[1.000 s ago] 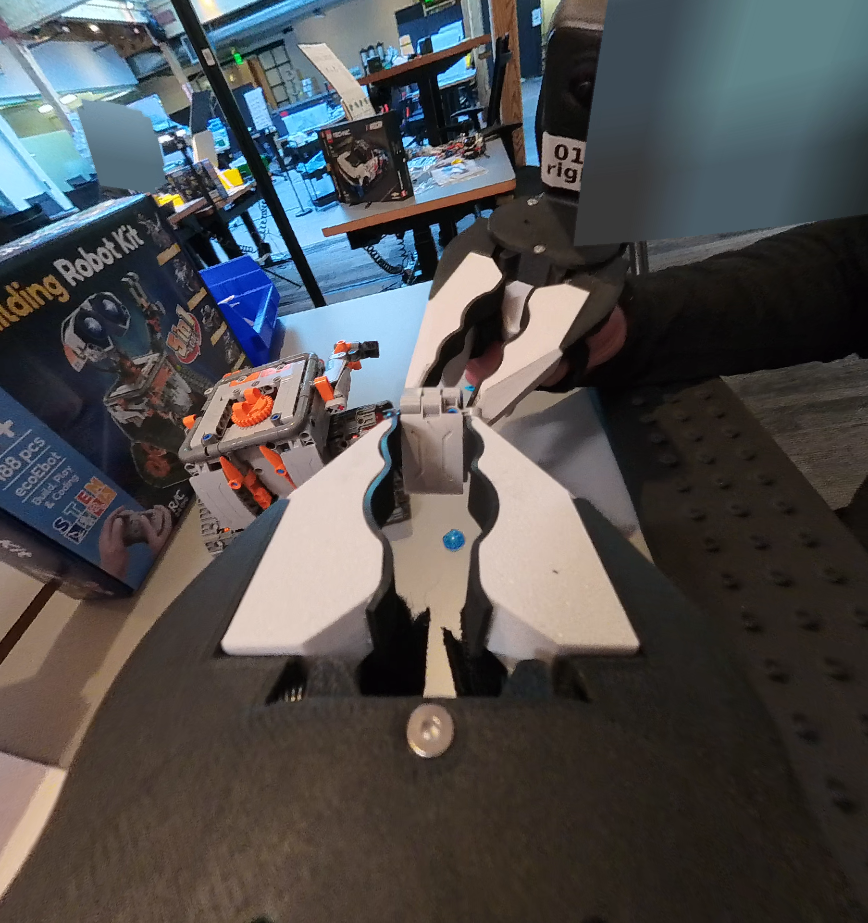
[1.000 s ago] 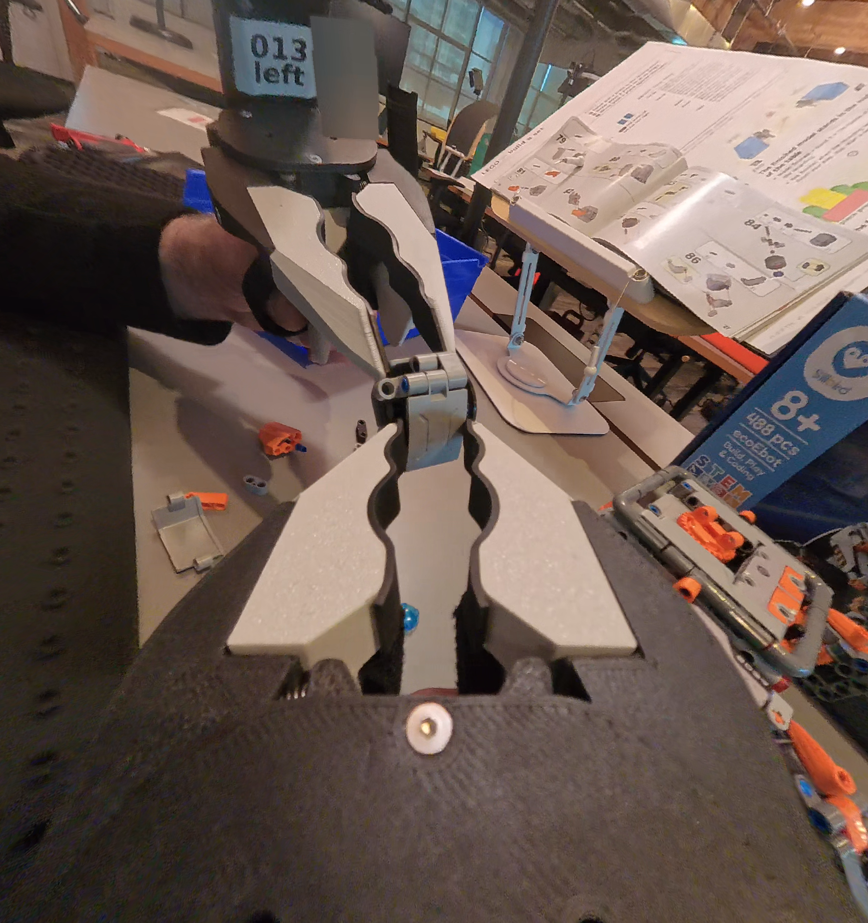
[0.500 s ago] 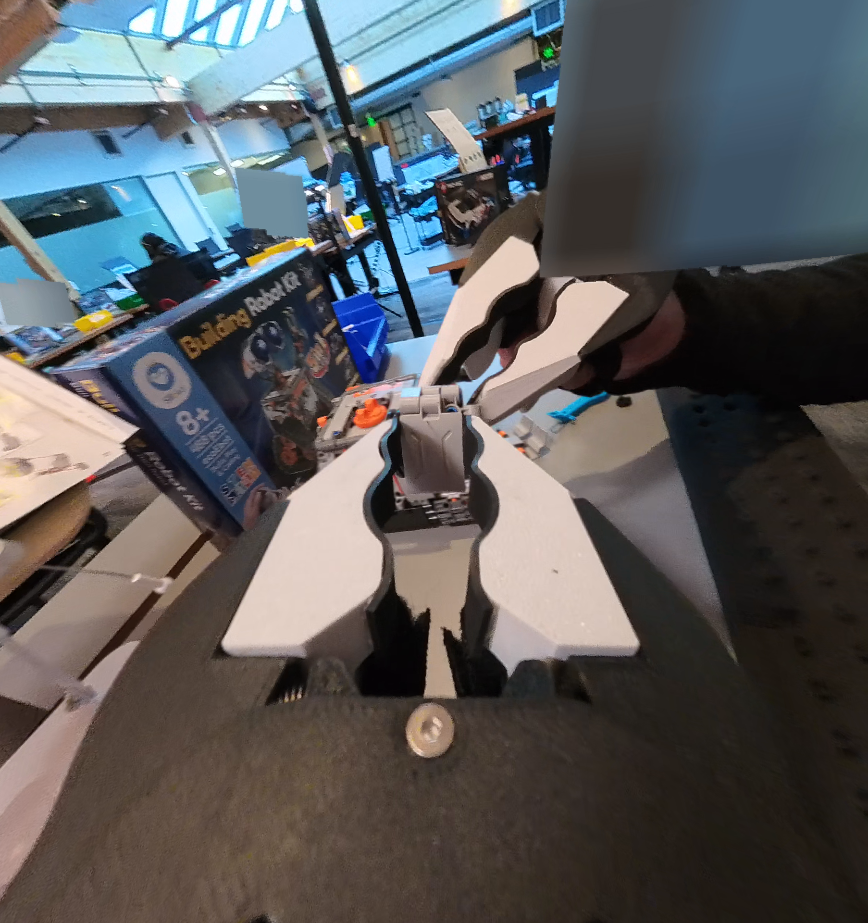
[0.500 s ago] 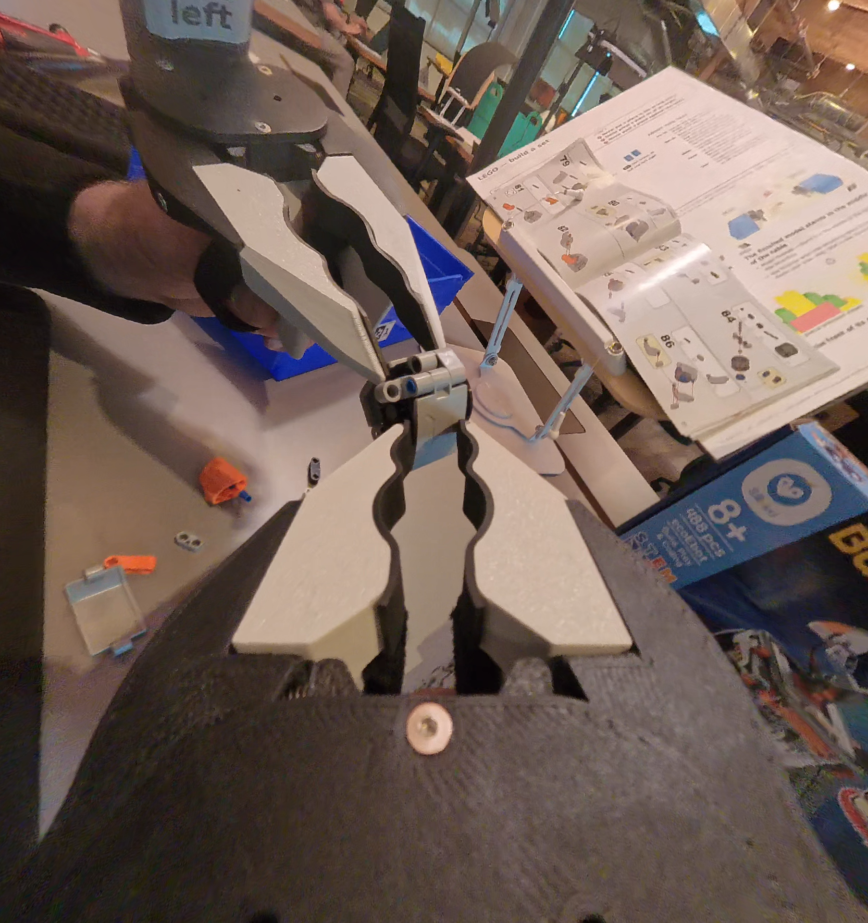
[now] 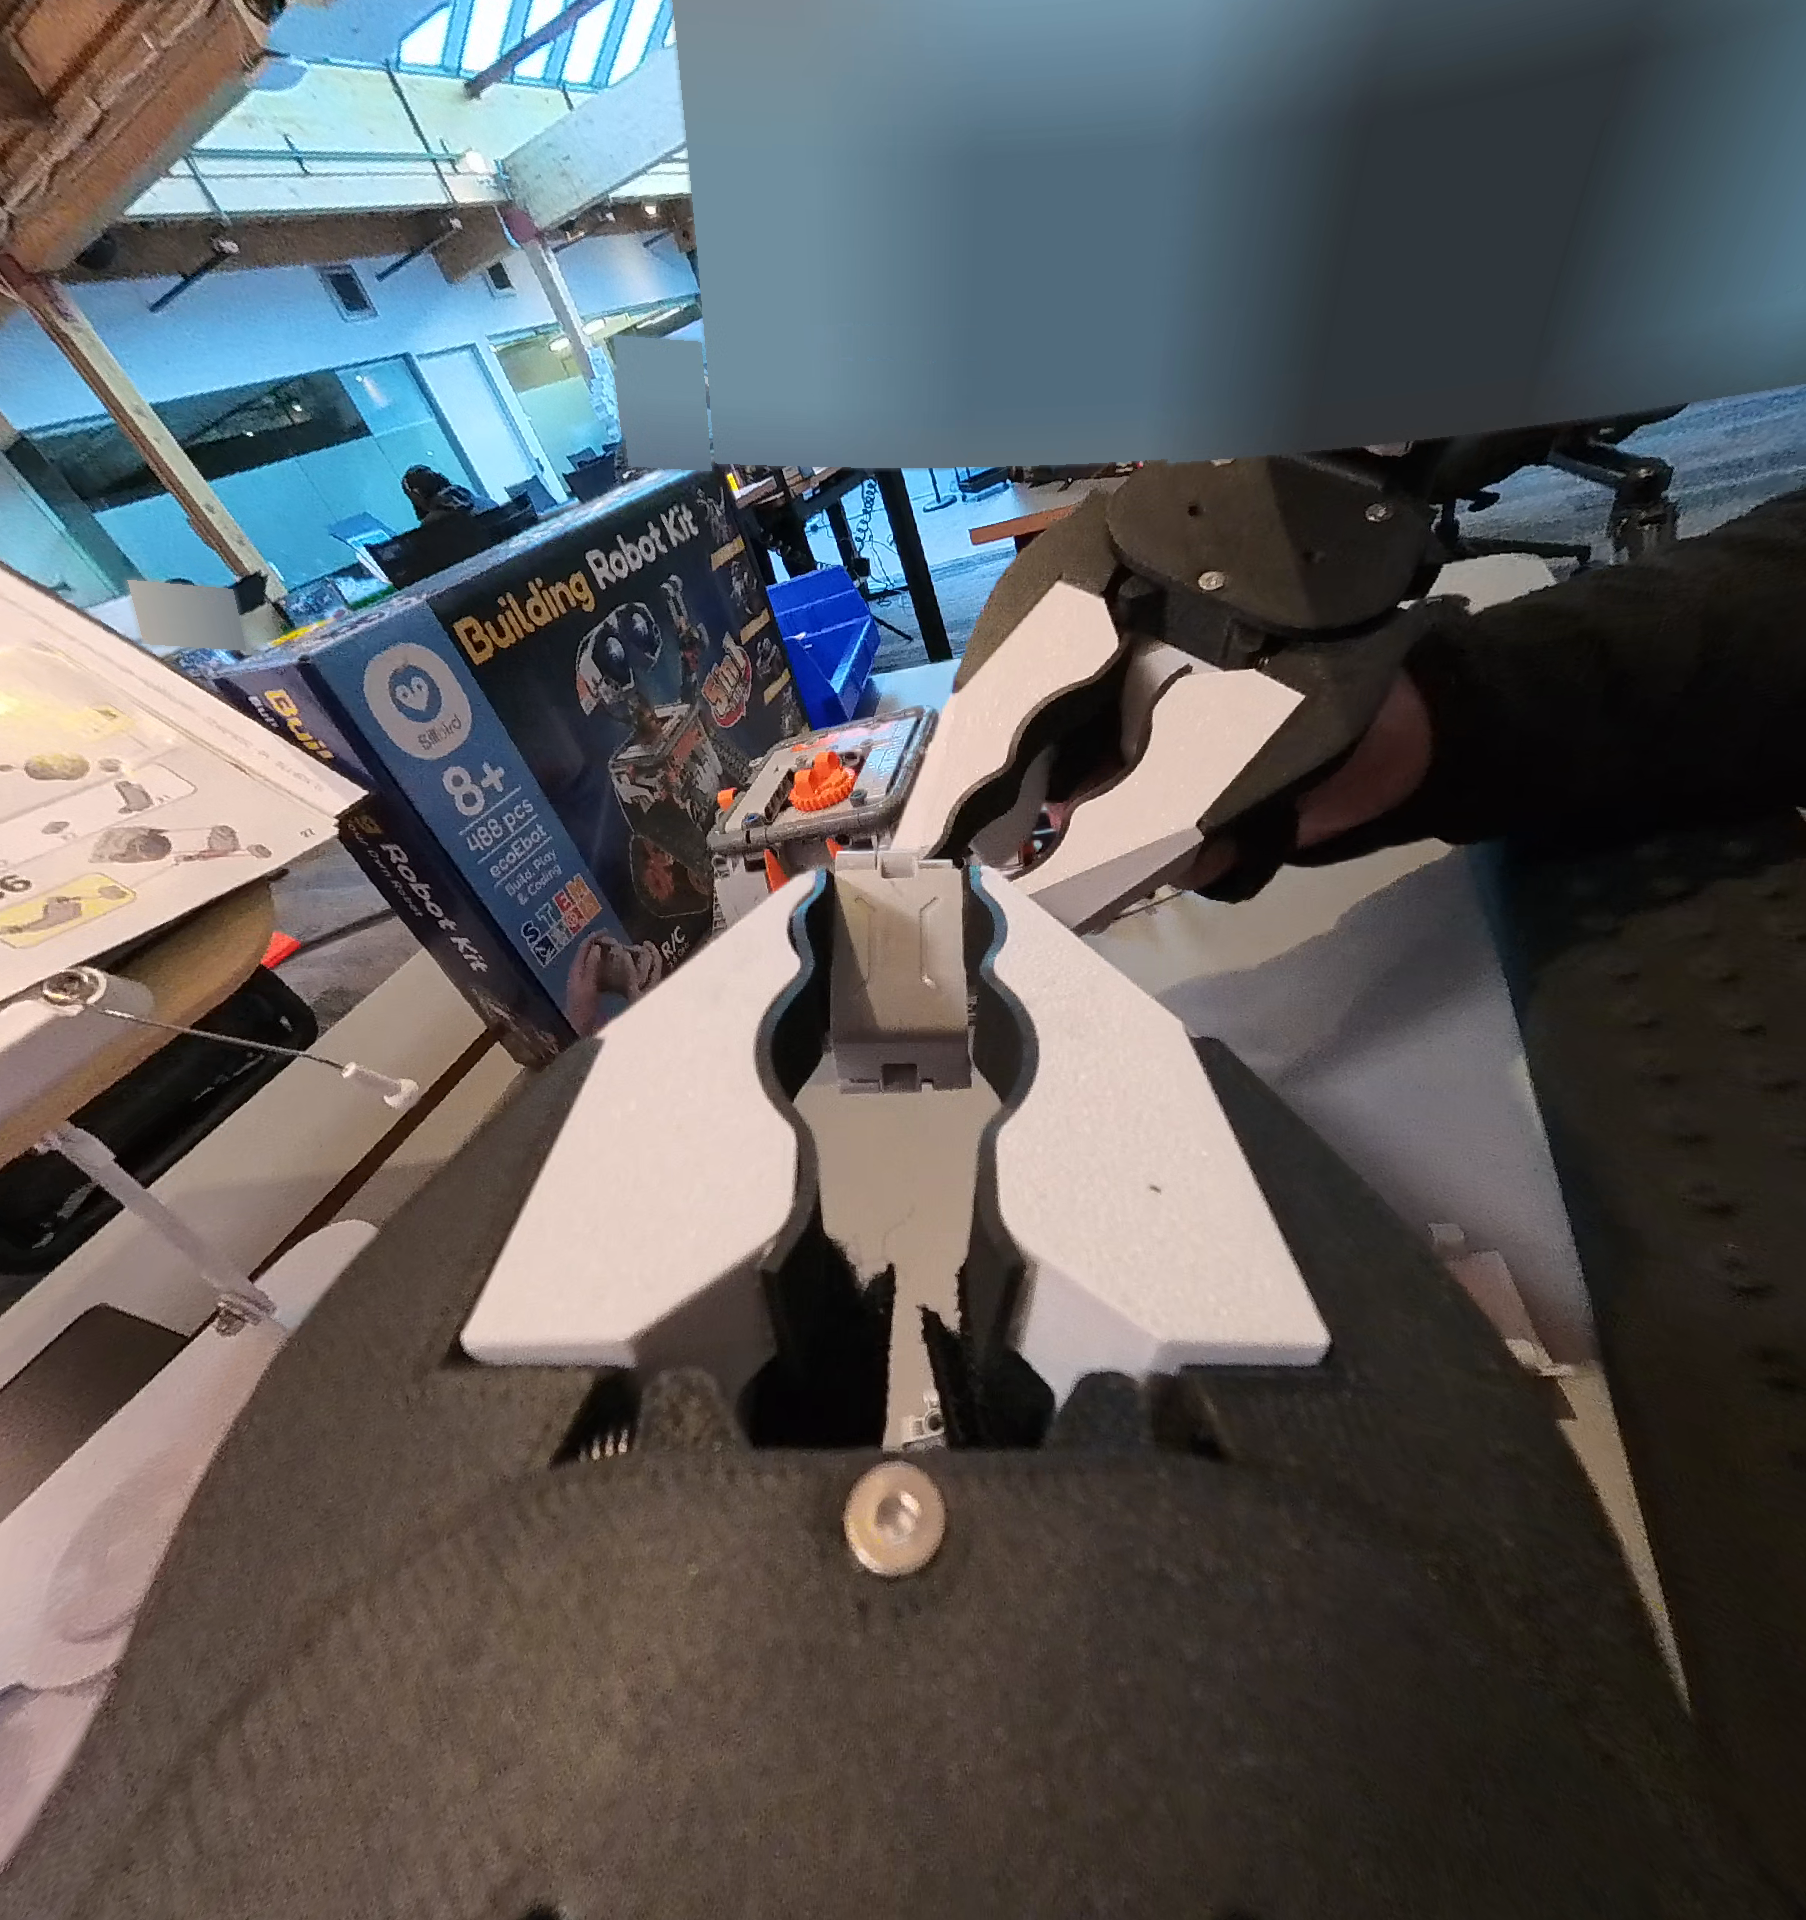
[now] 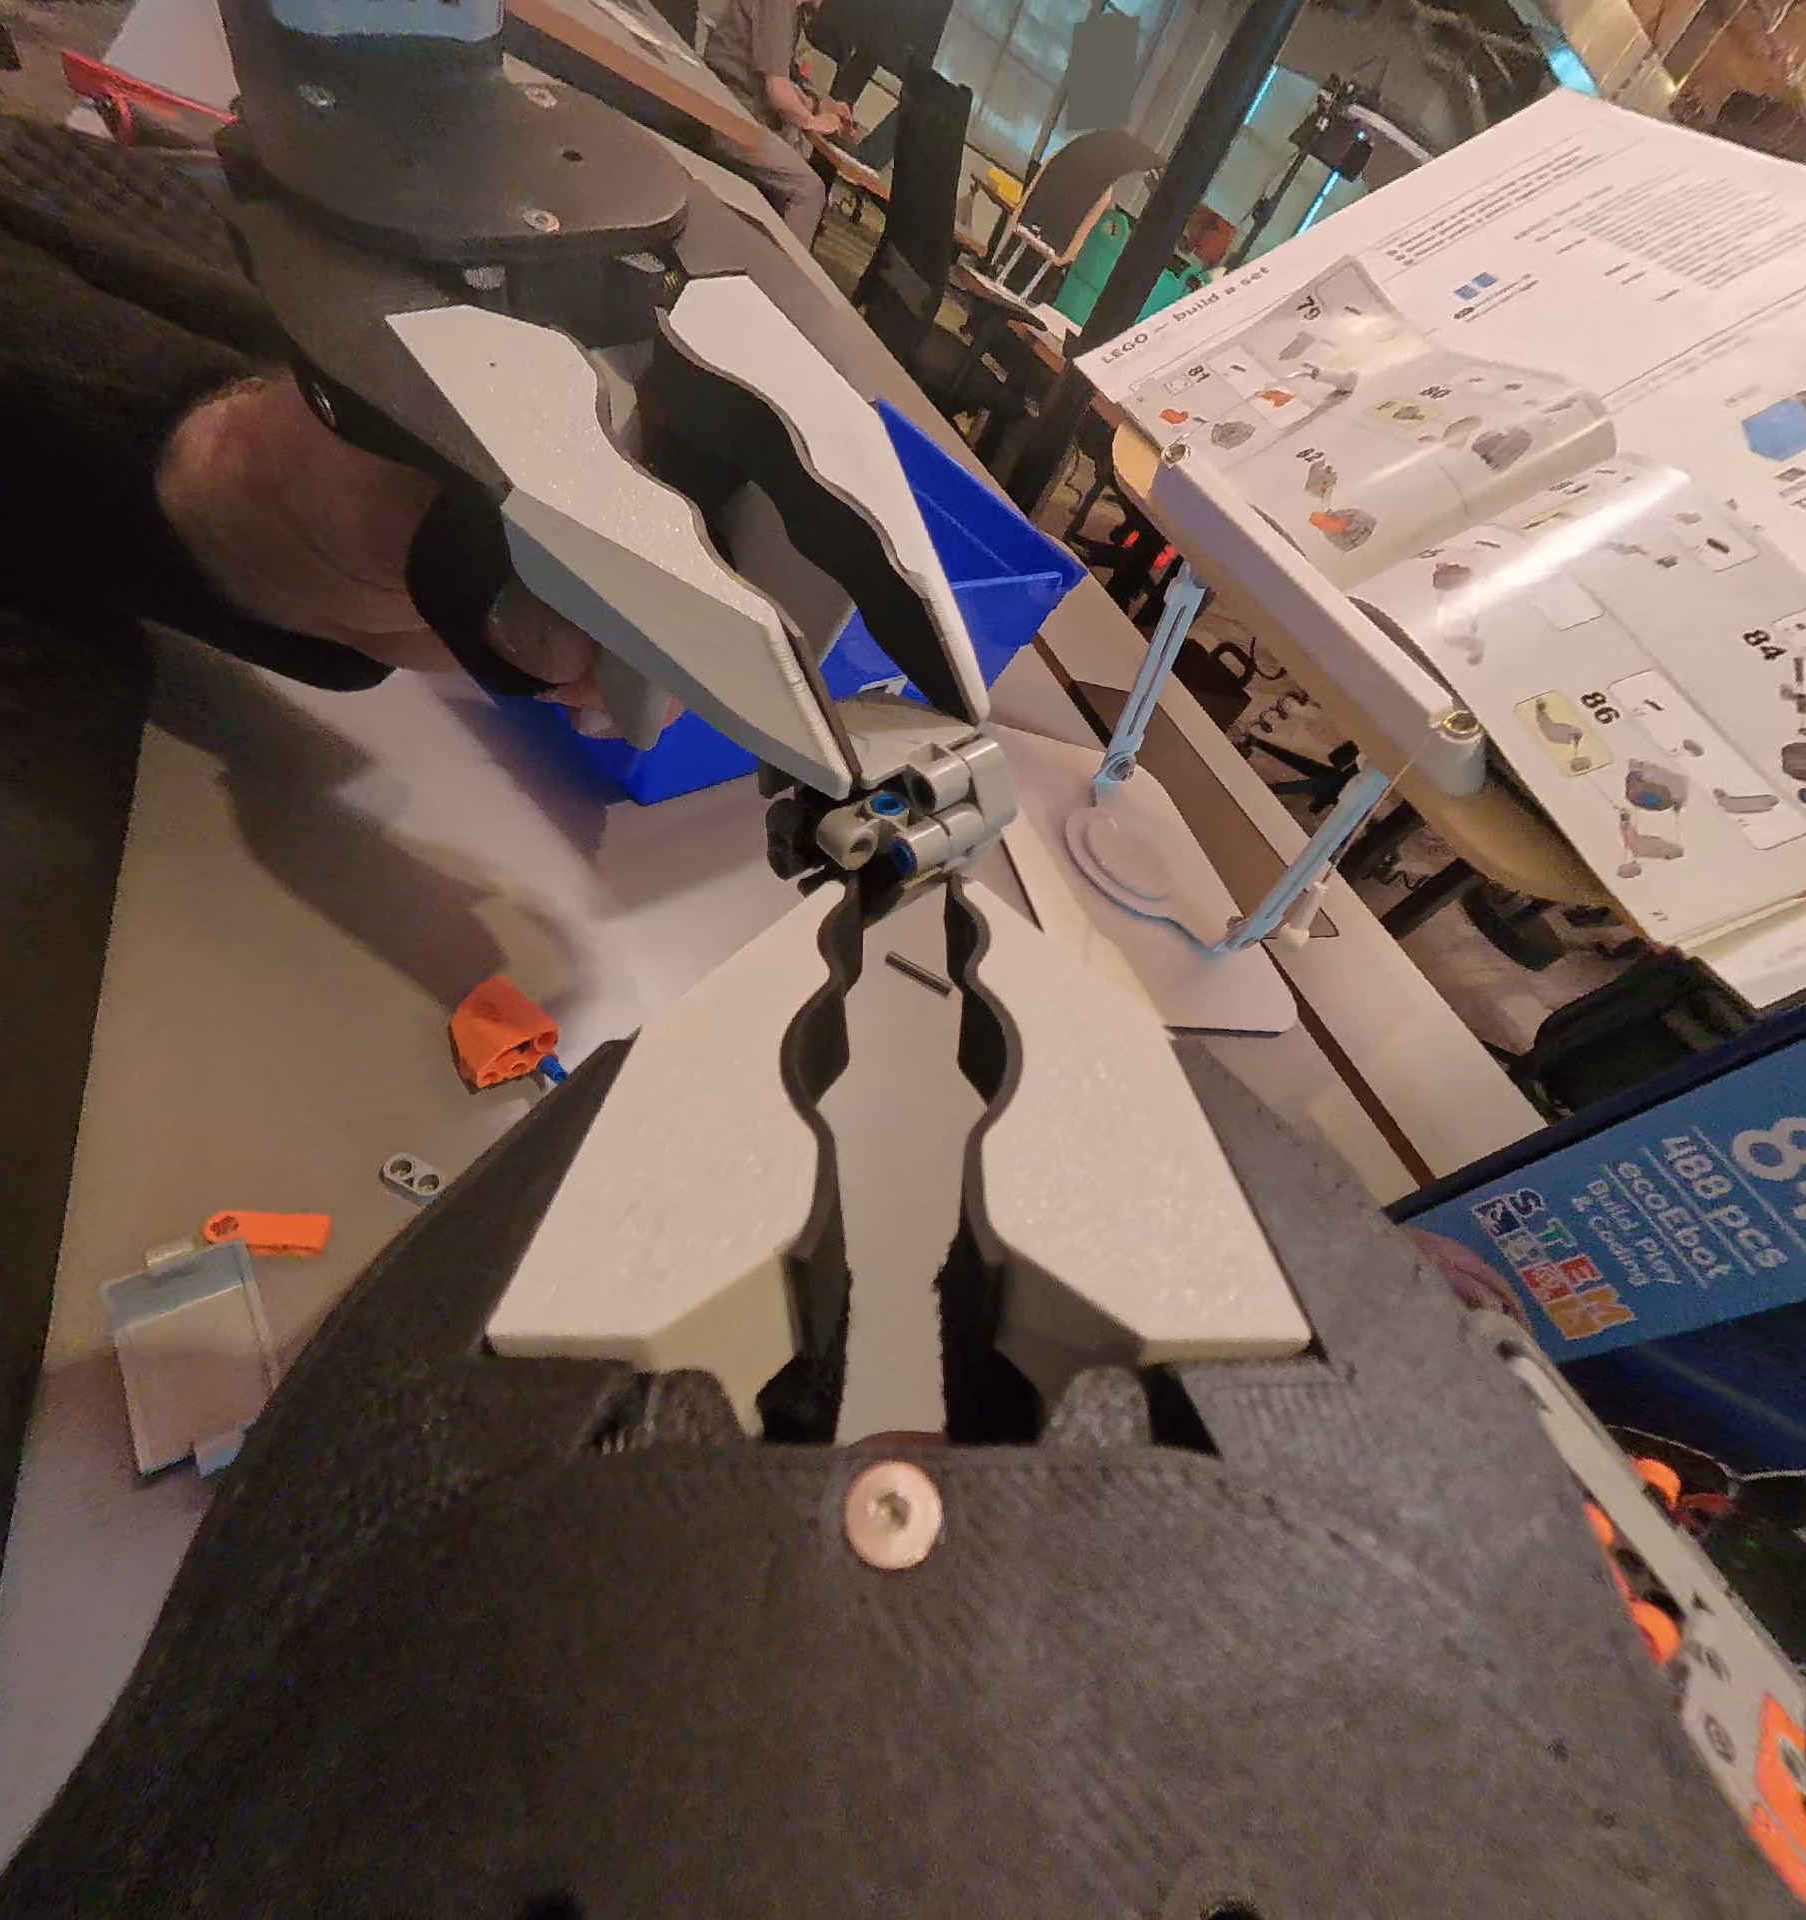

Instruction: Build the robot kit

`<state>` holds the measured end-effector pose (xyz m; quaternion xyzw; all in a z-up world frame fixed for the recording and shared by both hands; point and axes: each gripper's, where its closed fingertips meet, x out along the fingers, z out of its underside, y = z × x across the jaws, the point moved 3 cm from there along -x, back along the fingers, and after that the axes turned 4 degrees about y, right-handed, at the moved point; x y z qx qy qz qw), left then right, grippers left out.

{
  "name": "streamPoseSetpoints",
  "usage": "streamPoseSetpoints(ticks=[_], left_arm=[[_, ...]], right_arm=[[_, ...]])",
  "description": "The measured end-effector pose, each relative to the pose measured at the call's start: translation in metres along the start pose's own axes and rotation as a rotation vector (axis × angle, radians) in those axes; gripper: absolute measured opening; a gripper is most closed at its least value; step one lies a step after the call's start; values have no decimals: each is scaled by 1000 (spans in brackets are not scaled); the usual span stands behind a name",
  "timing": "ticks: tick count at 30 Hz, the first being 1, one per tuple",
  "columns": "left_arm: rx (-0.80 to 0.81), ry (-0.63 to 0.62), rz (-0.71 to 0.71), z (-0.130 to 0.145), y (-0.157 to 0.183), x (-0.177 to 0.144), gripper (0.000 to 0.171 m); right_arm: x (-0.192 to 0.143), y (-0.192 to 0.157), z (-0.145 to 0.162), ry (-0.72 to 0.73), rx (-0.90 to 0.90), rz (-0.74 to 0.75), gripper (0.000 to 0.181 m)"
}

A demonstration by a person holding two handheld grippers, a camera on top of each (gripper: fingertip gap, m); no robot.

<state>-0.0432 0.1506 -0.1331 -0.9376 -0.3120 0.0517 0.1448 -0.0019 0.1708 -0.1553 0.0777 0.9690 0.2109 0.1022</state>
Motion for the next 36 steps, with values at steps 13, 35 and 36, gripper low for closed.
streamPoseSetpoints(ticks=[13, 35, 36], left_arm=[[-22, 10, -17, 9, -1, 4, 22], [-94, 41, 20, 11, -3, 4, 22], [-99, 46, 27, 11, -3, 4, 22]], right_arm=[[-1, 2, 9, -14, -22, 39, 12], [-1, 4, 11, 29, 76, 1, 18], [-1, 4, 12, 35, 98, -8, 21]])
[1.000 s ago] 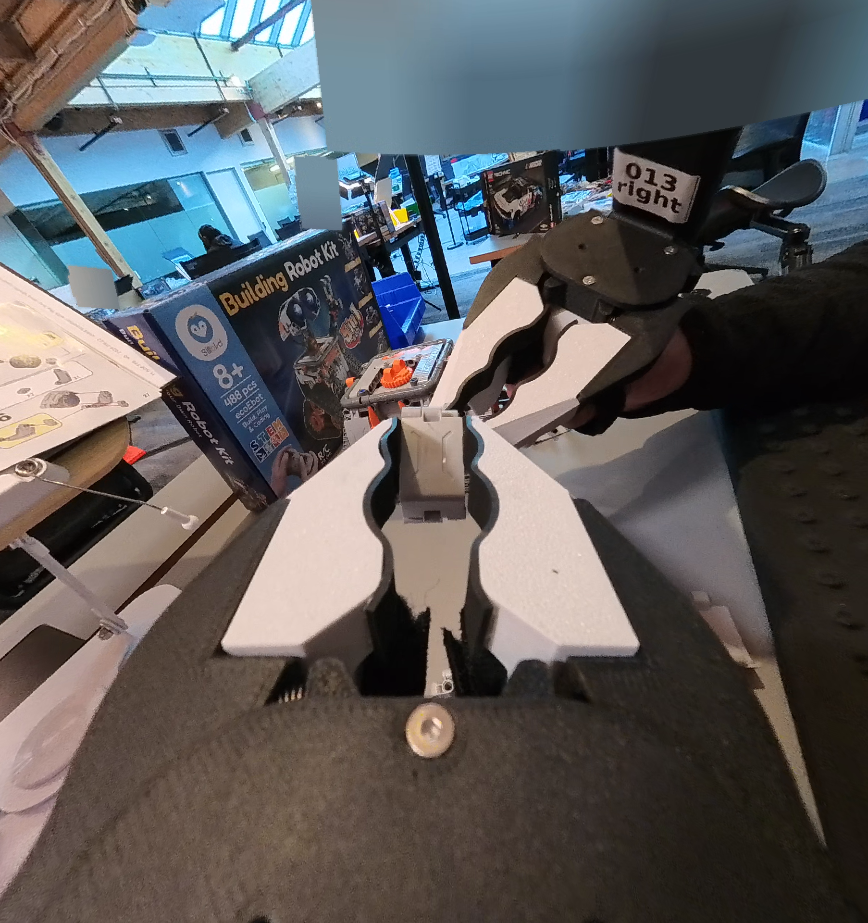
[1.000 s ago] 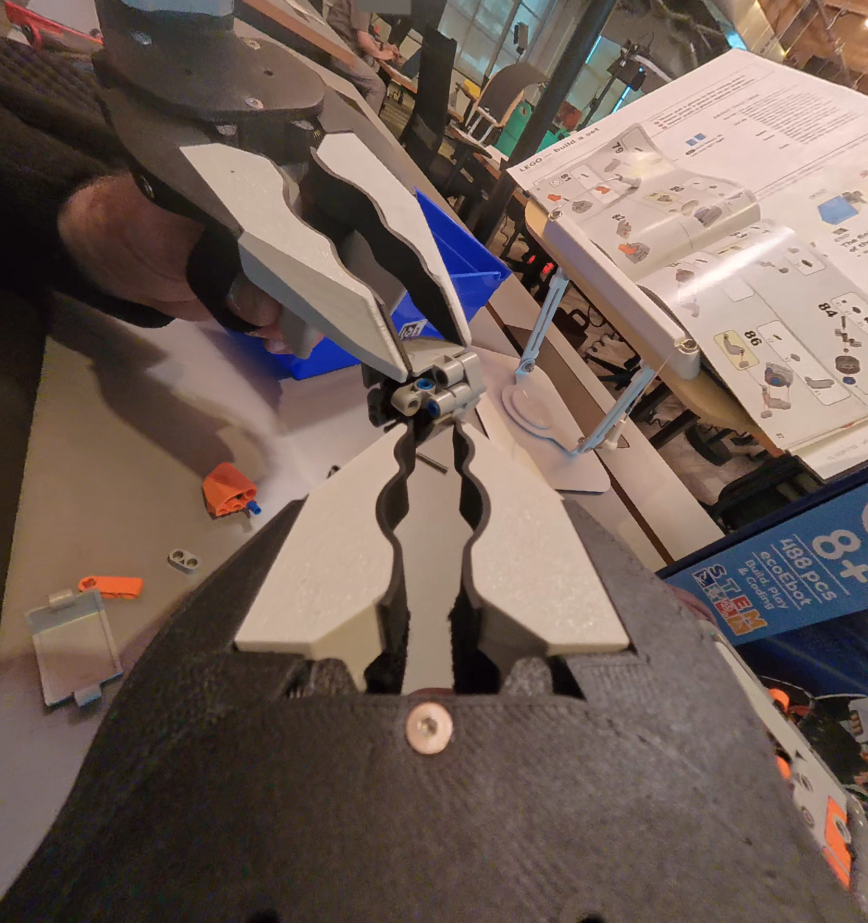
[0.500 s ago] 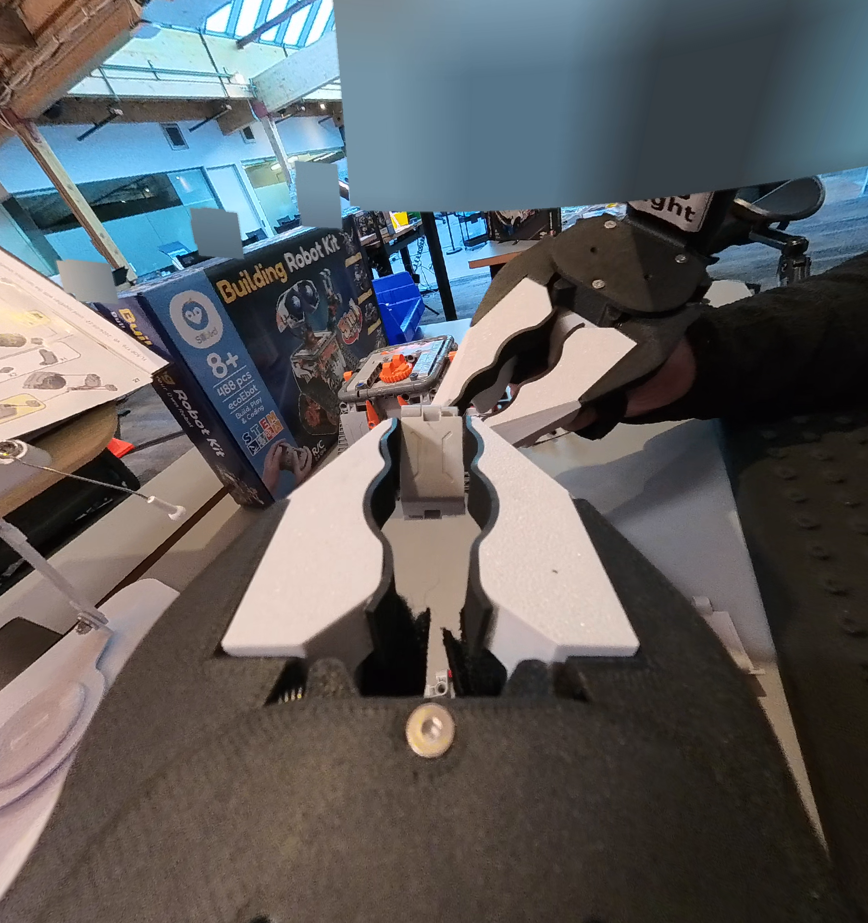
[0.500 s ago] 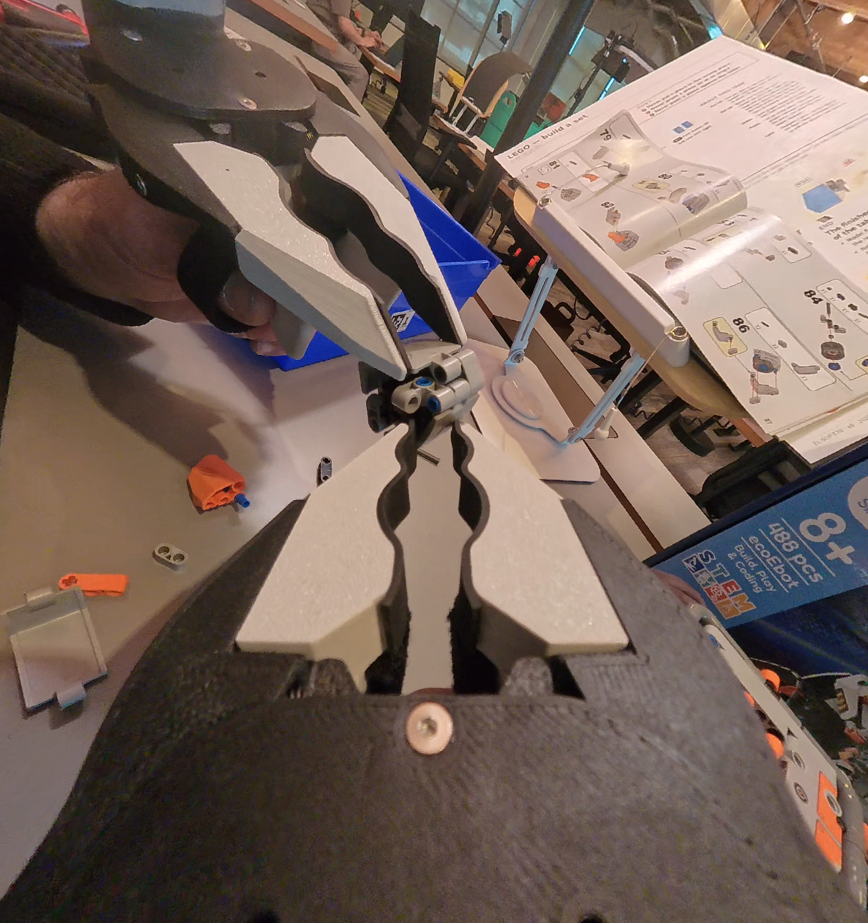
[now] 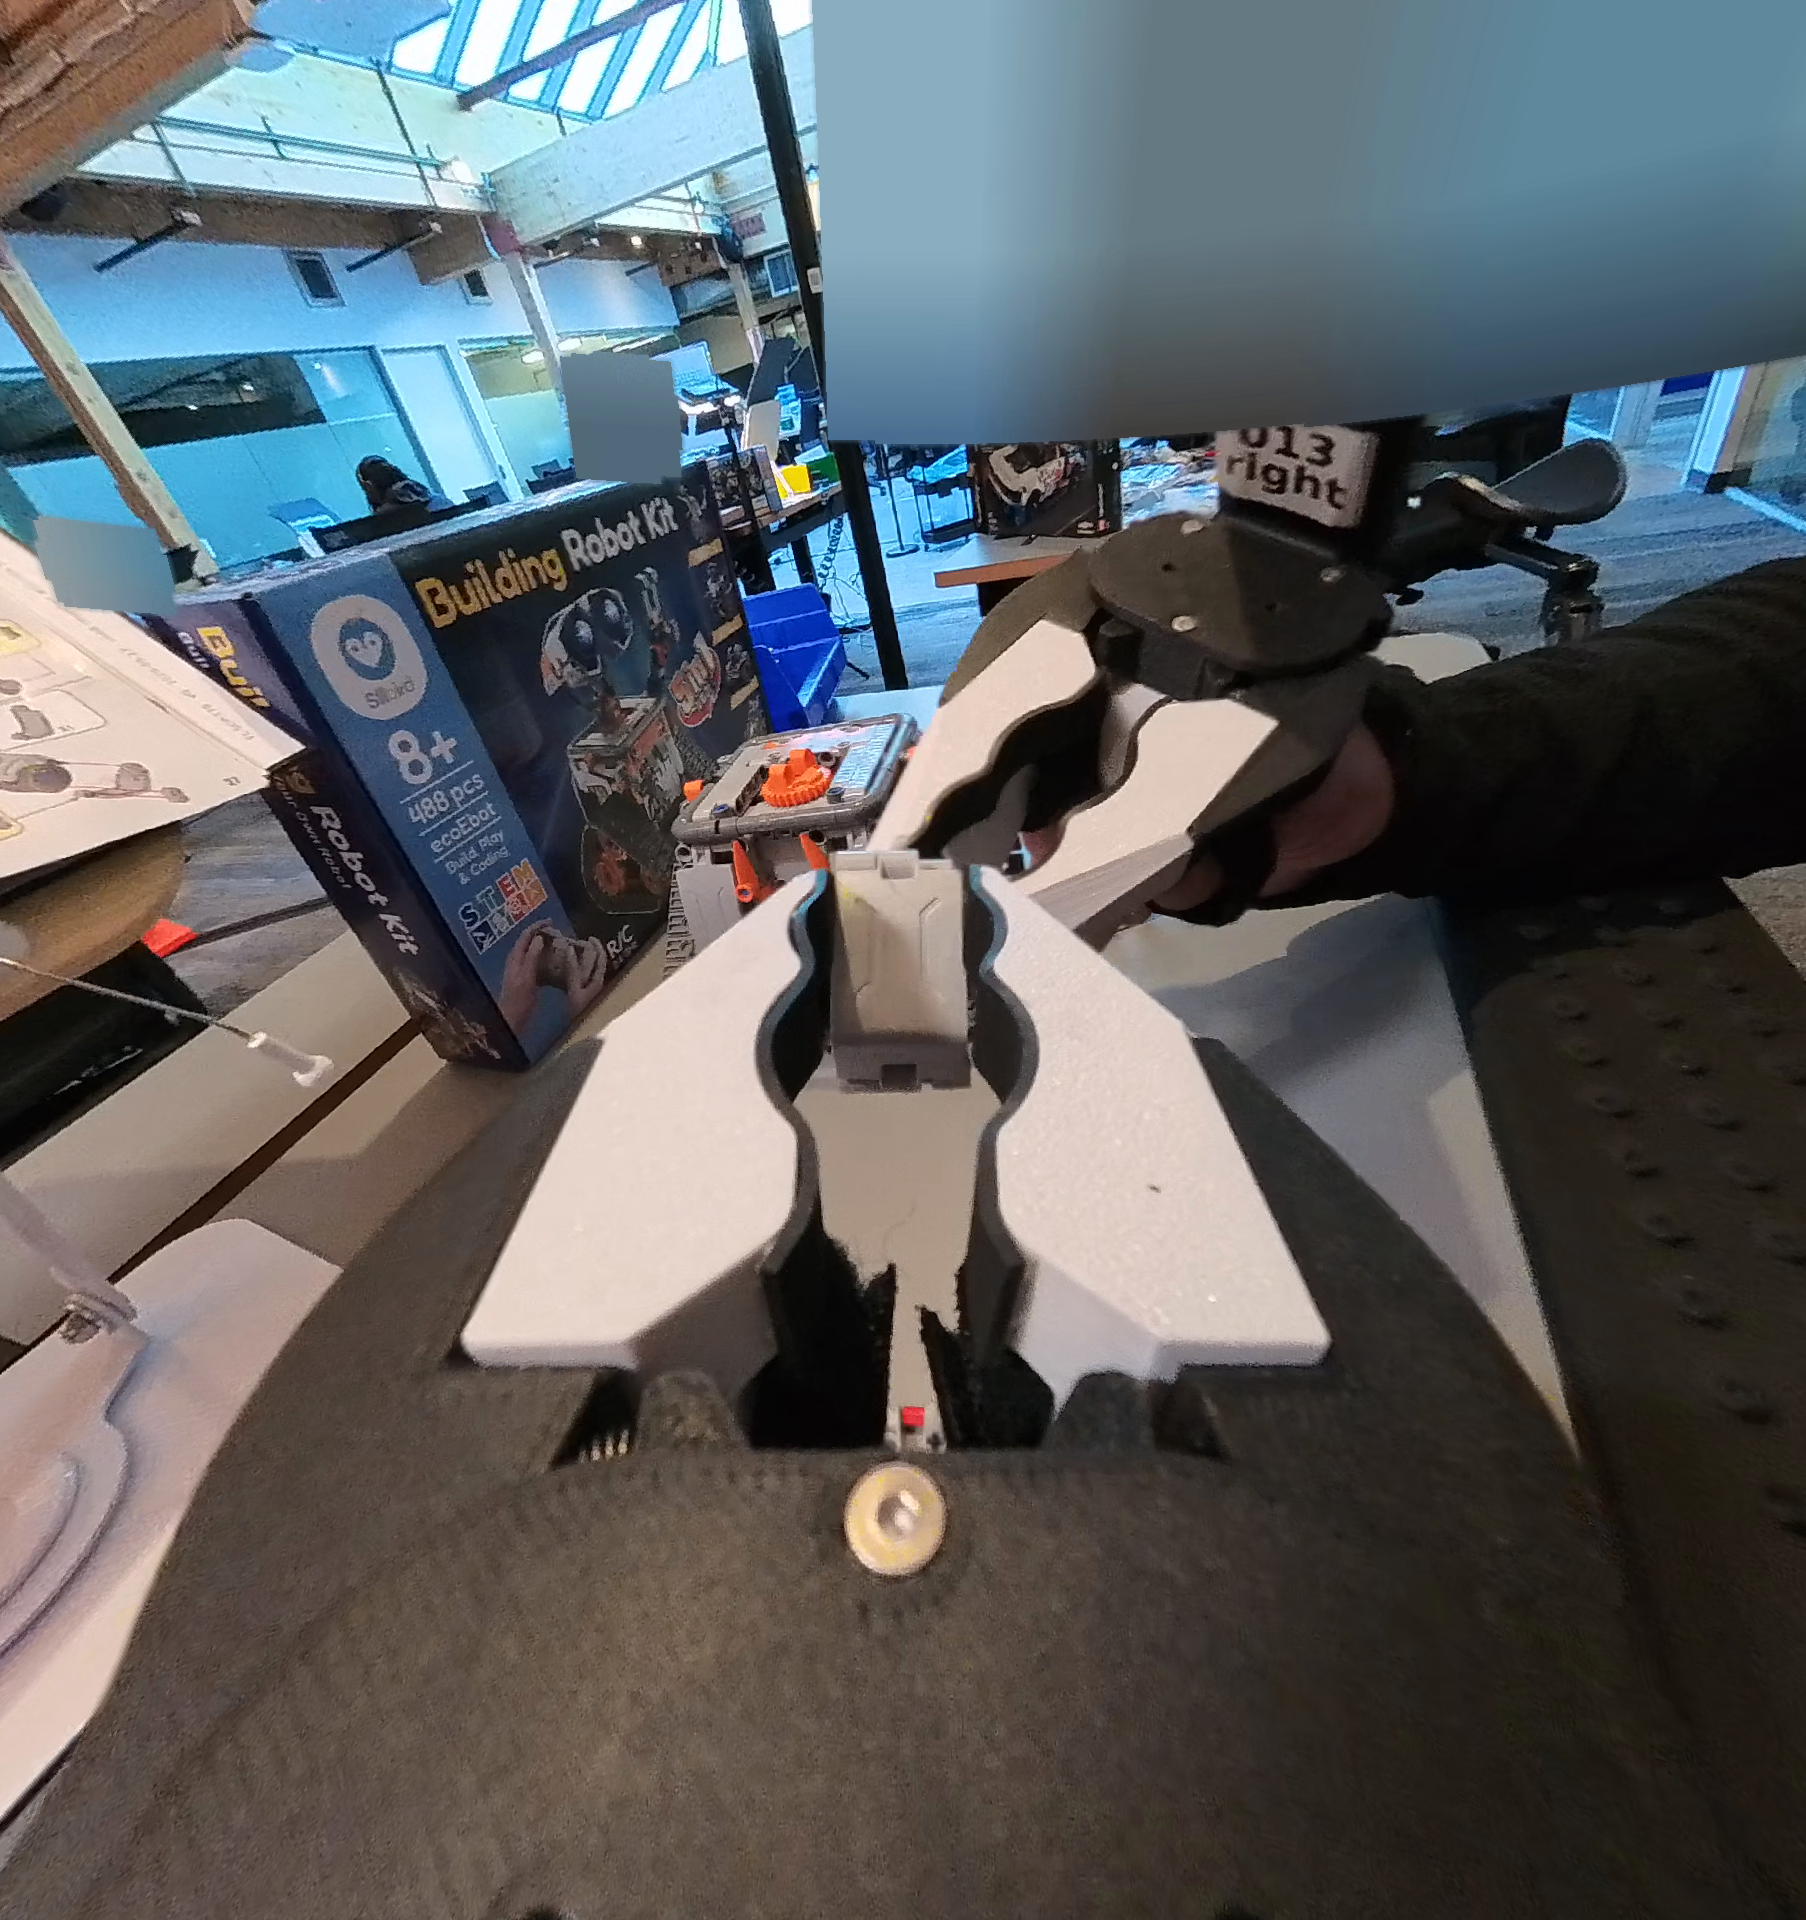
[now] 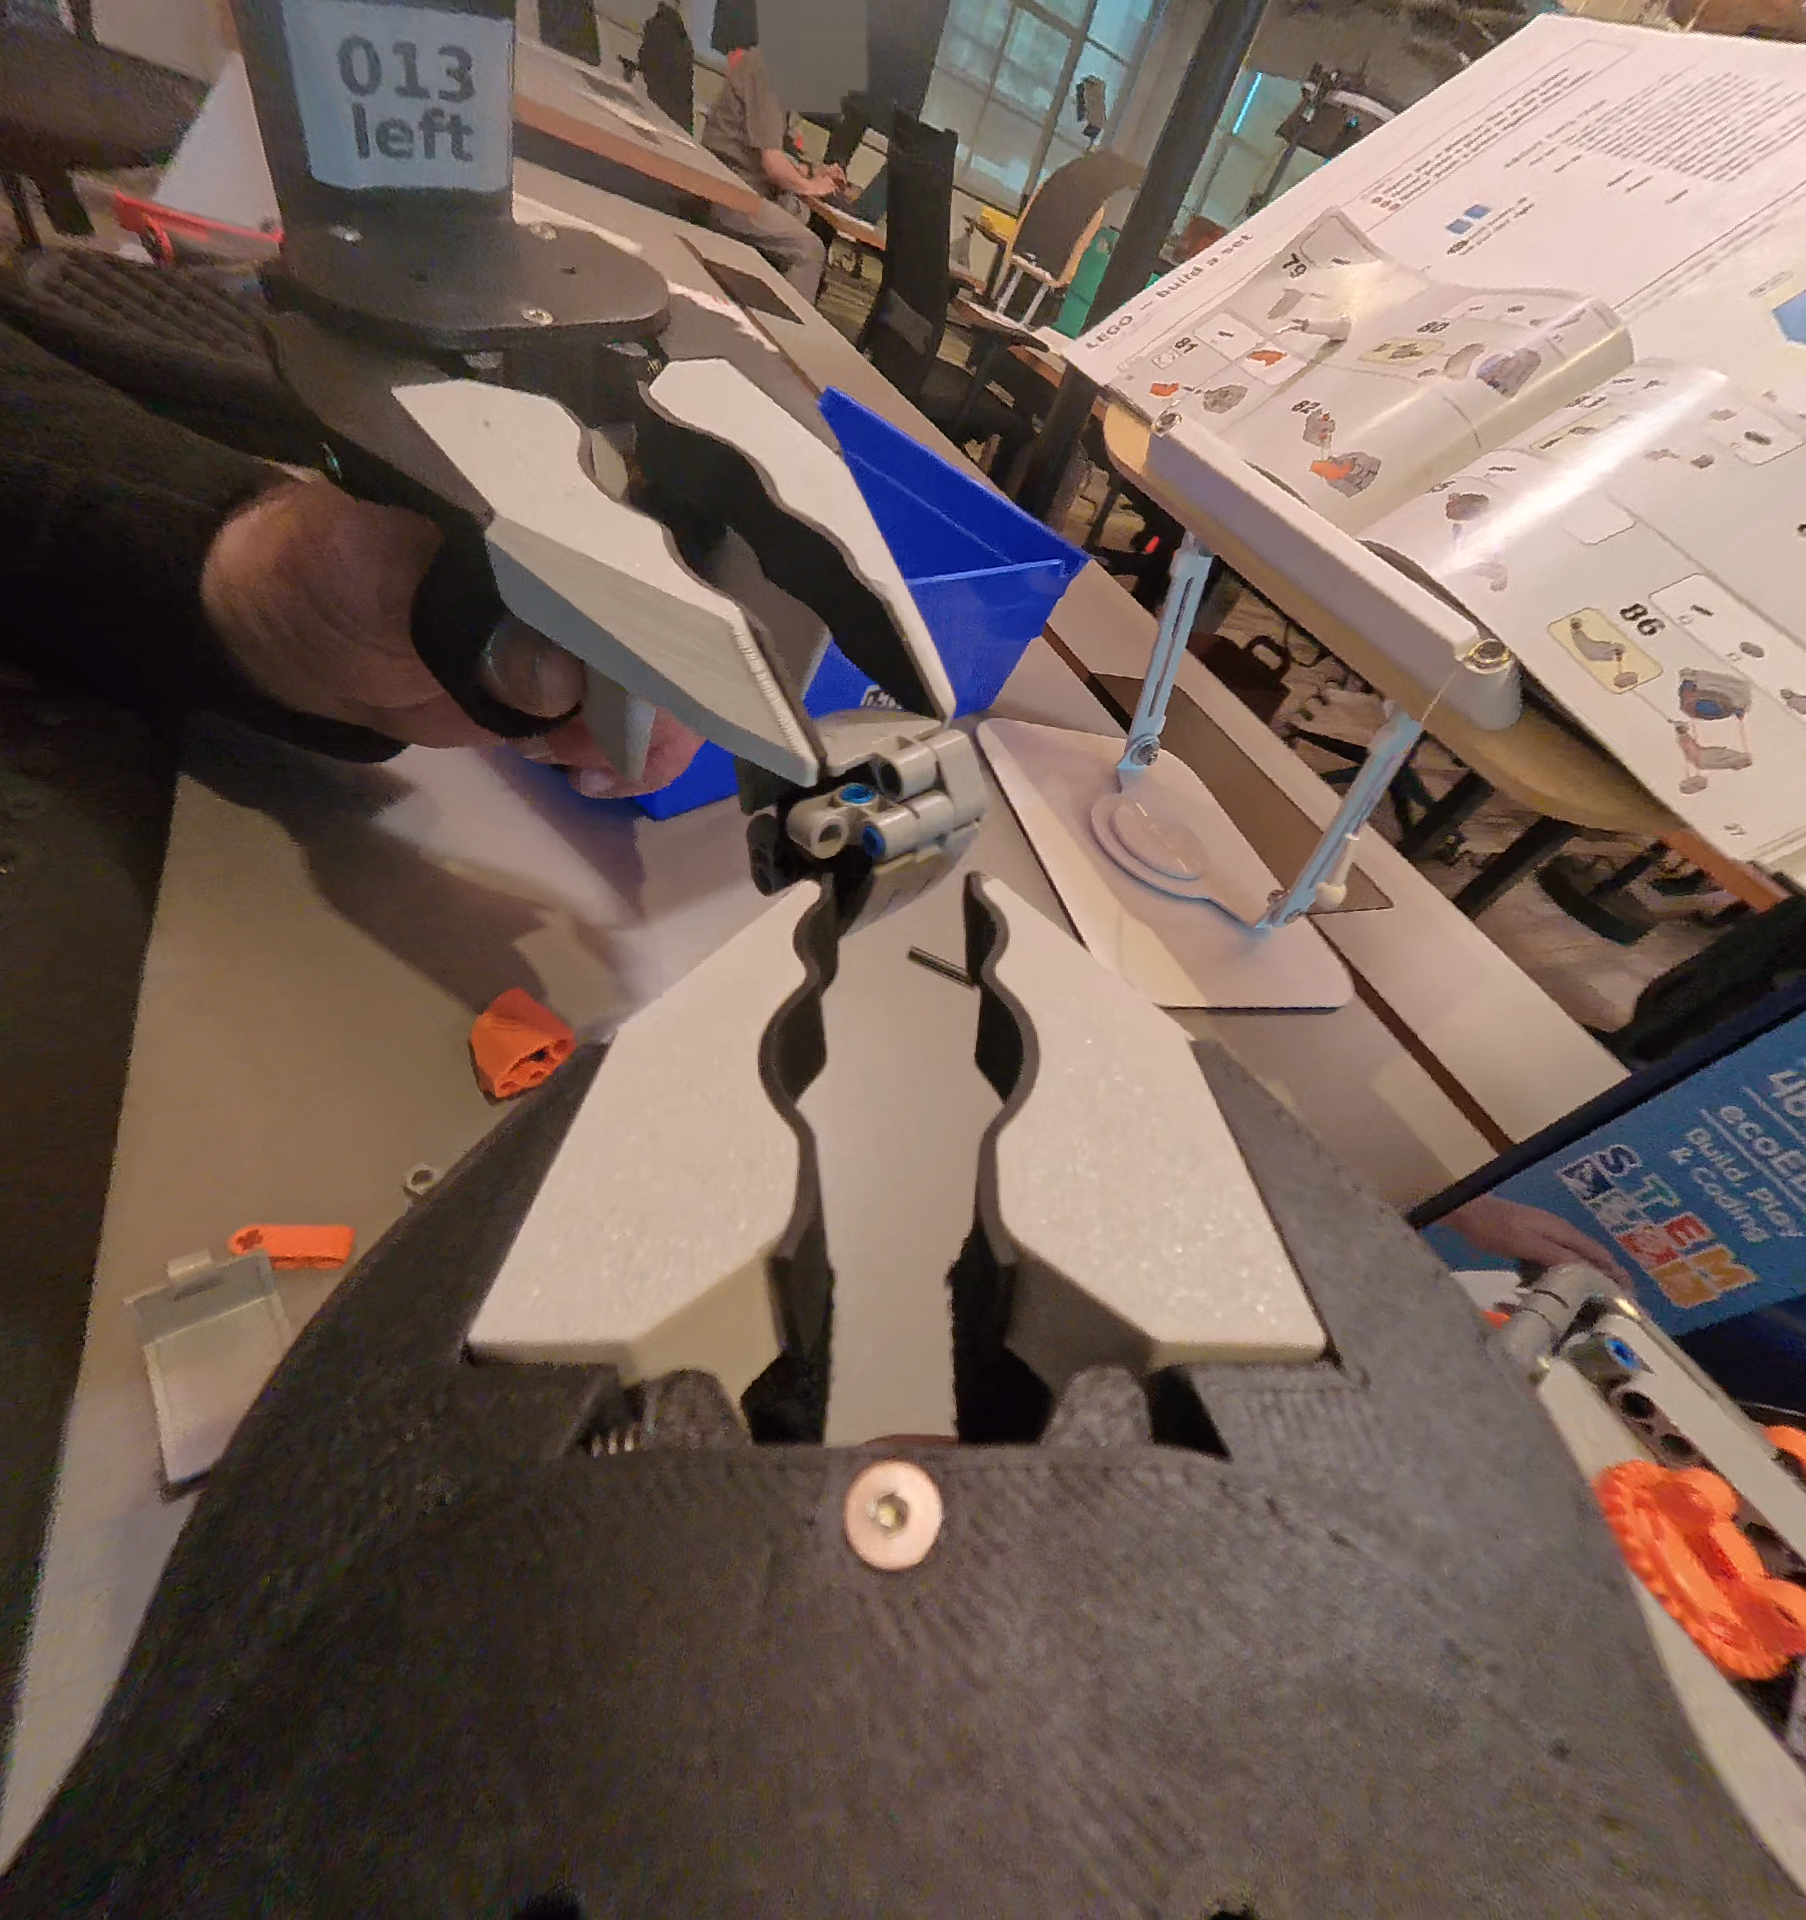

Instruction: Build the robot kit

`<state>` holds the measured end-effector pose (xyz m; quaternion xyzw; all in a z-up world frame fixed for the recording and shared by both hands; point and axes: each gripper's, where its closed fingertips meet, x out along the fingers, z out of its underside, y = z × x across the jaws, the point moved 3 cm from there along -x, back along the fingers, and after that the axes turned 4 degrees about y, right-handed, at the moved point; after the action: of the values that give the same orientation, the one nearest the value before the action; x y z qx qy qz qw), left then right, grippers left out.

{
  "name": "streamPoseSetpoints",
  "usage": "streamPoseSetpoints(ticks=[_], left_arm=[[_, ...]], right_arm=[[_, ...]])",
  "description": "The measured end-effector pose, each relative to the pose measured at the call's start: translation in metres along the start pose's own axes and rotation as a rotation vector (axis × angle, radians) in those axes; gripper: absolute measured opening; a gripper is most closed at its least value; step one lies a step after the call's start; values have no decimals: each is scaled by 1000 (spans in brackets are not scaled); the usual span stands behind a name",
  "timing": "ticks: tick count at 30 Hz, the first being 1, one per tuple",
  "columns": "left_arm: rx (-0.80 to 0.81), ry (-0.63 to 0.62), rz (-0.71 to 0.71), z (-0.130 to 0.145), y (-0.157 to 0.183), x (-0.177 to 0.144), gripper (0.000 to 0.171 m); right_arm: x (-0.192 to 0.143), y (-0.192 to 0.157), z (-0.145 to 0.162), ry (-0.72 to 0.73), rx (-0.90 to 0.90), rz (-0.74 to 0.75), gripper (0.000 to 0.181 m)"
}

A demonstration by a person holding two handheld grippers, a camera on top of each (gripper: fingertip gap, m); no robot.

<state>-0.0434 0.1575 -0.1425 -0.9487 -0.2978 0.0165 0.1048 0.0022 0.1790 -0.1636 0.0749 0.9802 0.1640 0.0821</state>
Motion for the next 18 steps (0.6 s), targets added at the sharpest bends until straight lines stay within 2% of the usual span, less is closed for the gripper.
streamPoseSetpoints(ticks=[6, 10, 13, 15, 18], left_arm=[[-33, 31, 95, -4, 11, 1, 21], [-99, 69, 178, -8, 17, -1, 21], [-146, 94, 235, -10, 20, -2, 21], [-165, 103, 223, -10, 16, -3, 1], [-182, 107, 224, -8, 13, -3, 0]], right_arm=[[1, -4, 3, 40, 124, -108, 43], [0, -18, -3, 91, 195, -246, 31], [-1, -23, -5, 100, 210, -285, 31], [-1, -26, -4, 86, 156, -277, 29], [1, -25, -3, 56, 117, -241, 29]])
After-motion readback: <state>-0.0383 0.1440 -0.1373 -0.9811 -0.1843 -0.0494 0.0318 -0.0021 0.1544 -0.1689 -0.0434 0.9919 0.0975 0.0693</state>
